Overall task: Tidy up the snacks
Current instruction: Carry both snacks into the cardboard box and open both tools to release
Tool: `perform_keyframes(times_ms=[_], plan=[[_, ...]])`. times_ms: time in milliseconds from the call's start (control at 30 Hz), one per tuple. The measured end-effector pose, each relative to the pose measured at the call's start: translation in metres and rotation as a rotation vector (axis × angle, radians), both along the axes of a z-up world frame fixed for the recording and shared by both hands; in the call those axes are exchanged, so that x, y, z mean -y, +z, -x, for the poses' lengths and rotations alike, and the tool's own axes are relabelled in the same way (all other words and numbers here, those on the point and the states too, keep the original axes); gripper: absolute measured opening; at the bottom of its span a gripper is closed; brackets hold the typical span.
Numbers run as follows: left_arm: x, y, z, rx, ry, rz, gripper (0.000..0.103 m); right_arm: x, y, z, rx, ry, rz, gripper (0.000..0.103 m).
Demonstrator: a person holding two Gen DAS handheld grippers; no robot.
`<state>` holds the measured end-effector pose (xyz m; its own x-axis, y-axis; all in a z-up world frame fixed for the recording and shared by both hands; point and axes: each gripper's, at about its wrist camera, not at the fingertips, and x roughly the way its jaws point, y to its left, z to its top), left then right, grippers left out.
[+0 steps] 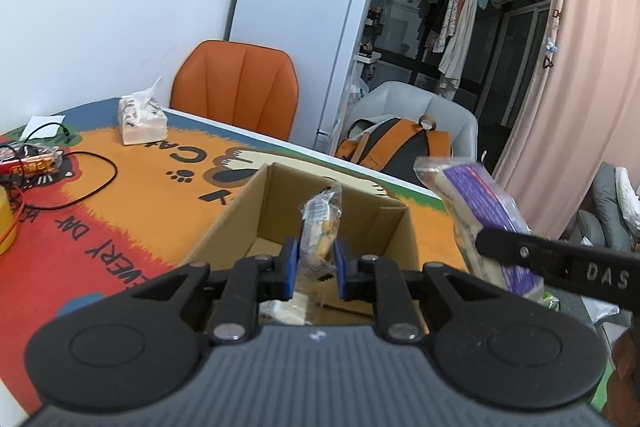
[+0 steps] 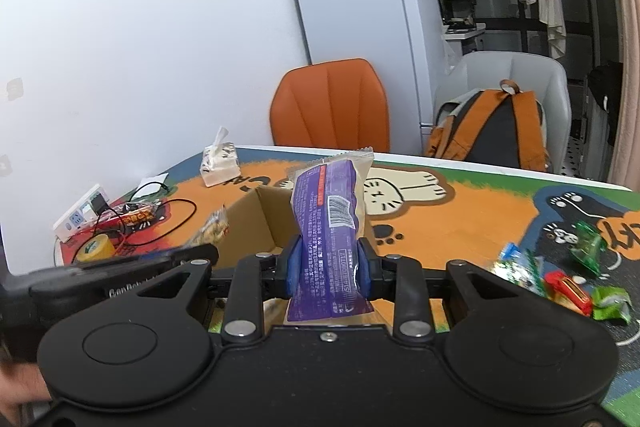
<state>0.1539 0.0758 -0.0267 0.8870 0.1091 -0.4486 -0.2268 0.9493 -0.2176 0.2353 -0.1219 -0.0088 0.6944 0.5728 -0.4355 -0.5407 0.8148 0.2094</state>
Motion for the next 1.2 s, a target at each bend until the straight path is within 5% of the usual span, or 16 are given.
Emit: perform_keyframes(times_ms=[533,667,967,1100,1200], plan=[[-0.022,-0.005,0.020,-0.027,0.060,0.023,0.031,-0.048,-0.001,-0.007,-0.018,0.025,-0.006,0.030],[-0.025,-0.008,0.023,-0.032,0.064,0.041,0.035,-0.052,-0.004,-0.008,-0.030,0.016,-0.004,0.044],[-0.029,-0.007,0.031,-0.017,0.080,0.052,0.060,-0.037,-0.003,0.006,-0.035,-0.003,0.004,0.057],[-0.022,-0.005,0.035,-0.008,0.094,0.033,0.083,-0.029,-0.006,0.011,-0.046,-0.004,0.015,0.061],[-0.017,-0.003,0.037,-0.007,0.100,0.024,0.087,-0.020,-0.008,0.014,-0.060,-0.009,0.009,0.064]])
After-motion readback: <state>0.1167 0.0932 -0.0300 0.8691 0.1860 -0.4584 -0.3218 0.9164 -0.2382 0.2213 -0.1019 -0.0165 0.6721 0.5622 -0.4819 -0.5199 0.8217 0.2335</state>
